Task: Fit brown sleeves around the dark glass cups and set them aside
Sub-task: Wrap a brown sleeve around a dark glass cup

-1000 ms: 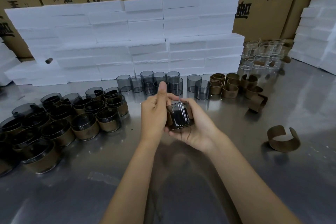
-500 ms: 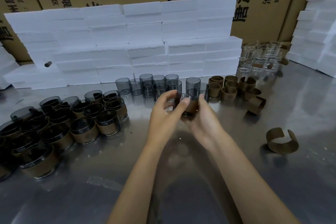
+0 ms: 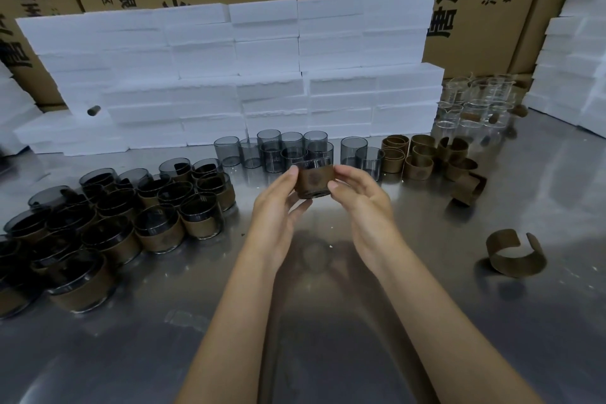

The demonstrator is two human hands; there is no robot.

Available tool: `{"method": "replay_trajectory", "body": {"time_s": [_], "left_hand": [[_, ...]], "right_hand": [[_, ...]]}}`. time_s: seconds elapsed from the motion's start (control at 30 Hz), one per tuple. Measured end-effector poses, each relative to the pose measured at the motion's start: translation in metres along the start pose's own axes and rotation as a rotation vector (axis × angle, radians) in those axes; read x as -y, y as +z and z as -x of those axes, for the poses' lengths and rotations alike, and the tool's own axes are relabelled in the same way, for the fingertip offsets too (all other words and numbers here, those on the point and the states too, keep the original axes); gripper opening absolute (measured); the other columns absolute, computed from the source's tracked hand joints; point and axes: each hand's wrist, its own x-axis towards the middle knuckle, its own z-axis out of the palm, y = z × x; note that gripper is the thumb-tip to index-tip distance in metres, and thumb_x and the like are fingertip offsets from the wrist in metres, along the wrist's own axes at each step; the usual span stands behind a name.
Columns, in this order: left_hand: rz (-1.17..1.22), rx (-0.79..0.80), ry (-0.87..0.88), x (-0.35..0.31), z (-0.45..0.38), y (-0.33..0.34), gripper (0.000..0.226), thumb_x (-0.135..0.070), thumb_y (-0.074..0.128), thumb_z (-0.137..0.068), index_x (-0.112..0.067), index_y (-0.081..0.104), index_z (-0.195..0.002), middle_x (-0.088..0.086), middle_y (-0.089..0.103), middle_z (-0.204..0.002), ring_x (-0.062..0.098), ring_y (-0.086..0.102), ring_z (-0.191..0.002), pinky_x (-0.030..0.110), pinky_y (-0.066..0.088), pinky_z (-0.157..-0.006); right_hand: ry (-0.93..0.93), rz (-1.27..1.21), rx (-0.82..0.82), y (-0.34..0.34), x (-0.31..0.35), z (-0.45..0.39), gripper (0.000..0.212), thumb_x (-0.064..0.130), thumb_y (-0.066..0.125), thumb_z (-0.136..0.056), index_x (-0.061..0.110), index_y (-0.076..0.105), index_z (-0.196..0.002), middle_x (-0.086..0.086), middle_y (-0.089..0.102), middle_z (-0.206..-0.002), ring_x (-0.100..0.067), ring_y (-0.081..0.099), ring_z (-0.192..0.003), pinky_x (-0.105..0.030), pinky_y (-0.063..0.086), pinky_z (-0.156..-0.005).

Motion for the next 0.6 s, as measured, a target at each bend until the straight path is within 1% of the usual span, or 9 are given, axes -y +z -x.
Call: {"method": "replay_trajectory", "body": {"time_s": [0.07, 0.1, 0.17, 0.23, 0.3, 0.4, 0.47, 0.53, 0.6], "left_hand": [[-0.152, 0.001, 0.036, 0.0, 0.002, 0.0, 0.024, -0.029, 0.071, -0.094, -0.014, 0.072, -0.113, -0.001, 0.076, -0.104, 0.013, 0.07, -0.101, 0.033, 0.052, -0.096], [-0.271, -0.03, 0.057, -0.001, 0.003, 0.0, 0.037, -0.029, 0.078, -0.089, -0.015, 0.07, -0.121, -0.002, 0.076, -0.107, 0.011, 0.07, -0.102, 0.03, 0.052, -0.095], [-0.547, -0.117, 0.101, 0.0, 0.003, 0.0, 0.068, -0.029, 0.087, -0.081, -0.018, 0.056, -0.141, -0.004, 0.066, -0.124, 0.012, 0.063, -0.115, 0.027, 0.048, -0.101], [-0.786, -0.172, 0.152, 0.001, 0.003, -0.003, 0.08, -0.027, 0.086, -0.08, -0.024, 0.046, -0.149, -0.004, 0.054, -0.135, 0.013, 0.053, -0.123, 0.029, 0.043, -0.104], [-0.928, -0.234, 0.159, -0.001, 0.003, -0.005, 0.077, -0.025, 0.08, -0.083, -0.028, 0.043, -0.15, 0.004, 0.051, -0.14, 0.021, 0.052, -0.126, 0.036, 0.042, -0.107], [-1.263, -0.381, 0.102, -0.003, 0.004, -0.013, 0.066, -0.033, 0.071, -0.086, -0.026, 0.044, -0.146, 0.011, 0.048, -0.145, 0.033, 0.043, -0.134, 0.045, 0.031, -0.113], [-1.436, -0.467, 0.126, -0.006, 0.004, -0.019, 0.056, -0.036, 0.066, -0.088, -0.016, 0.053, -0.139, 0.014, 0.046, -0.147, 0.034, 0.035, -0.138, 0.046, 0.024, -0.114], [-1.563, -0.505, 0.195, -0.005, 0.004, -0.025, 0.044, -0.031, 0.061, -0.091, -0.009, 0.06, -0.129, 0.015, 0.04, -0.152, 0.033, 0.027, -0.142, 0.045, 0.02, -0.115], [-1.66, -0.518, 0.237, -0.003, 0.004, -0.027, 0.041, -0.025, 0.057, -0.093, -0.008, 0.06, -0.13, 0.014, 0.036, -0.157, 0.031, 0.025, -0.145, 0.045, 0.018, -0.115]], "right_hand": [[0.007, 0.054, 0.009, -0.002, -0.003, -0.001, 0.03, -0.011, 0.063, -0.09, 0.013, 0.066, -0.109, -0.003, 0.07, -0.099, -0.012, 0.065, -0.096, -0.023, 0.052, -0.091], [0.015, 0.109, 0.017, -0.002, -0.005, -0.001, 0.03, -0.011, 0.064, -0.09, 0.013, 0.066, -0.107, -0.003, 0.071, -0.099, -0.011, 0.067, -0.094, -0.019, 0.054, -0.086], [0.034, 0.255, 0.038, -0.003, -0.01, -0.001, 0.026, -0.007, 0.066, -0.09, 0.016, 0.068, -0.102, -0.002, 0.073, -0.1, -0.003, 0.069, -0.087, -0.012, 0.052, -0.073], [0.041, 0.385, 0.048, -0.004, -0.015, -0.003, 0.025, -0.003, 0.064, -0.092, 0.021, 0.068, -0.097, -0.001, 0.072, -0.105, -0.002, 0.067, -0.083, -0.01, 0.05, -0.065], [0.04, 0.481, 0.031, -0.006, -0.02, -0.006, 0.026, 0.0, 0.06, -0.094, 0.025, 0.066, -0.095, 0.002, 0.071, -0.107, -0.004, 0.064, -0.084, -0.014, 0.051, -0.068], [0.011, 0.584, -0.038, -0.012, -0.023, -0.013, 0.023, 0.003, 0.058, -0.093, 0.023, 0.067, -0.099, 0.009, 0.066, -0.098, -0.001, 0.06, -0.084, -0.025, 0.05, -0.084], [0.016, 0.597, -0.115, -0.019, -0.021, -0.018, 0.02, 0.005, 0.058, -0.094, 0.021, 0.068, -0.1, 0.011, 0.063, -0.094, -0.002, 0.058, -0.082, -0.027, 0.049, -0.085], [0.039, 0.585, -0.181, -0.027, -0.019, -0.024, 0.018, 0.008, 0.057, -0.094, 0.022, 0.068, -0.097, 0.006, 0.064, -0.096, -0.009, 0.059, -0.084, -0.028, 0.048, -0.084], [0.071, 0.556, -0.226, -0.035, -0.018, -0.028, 0.017, 0.01, 0.056, -0.096, 0.023, 0.067, -0.094, 0.001, 0.066, -0.099, -0.015, 0.06, -0.086, -0.031, 0.05, -0.085]]}}
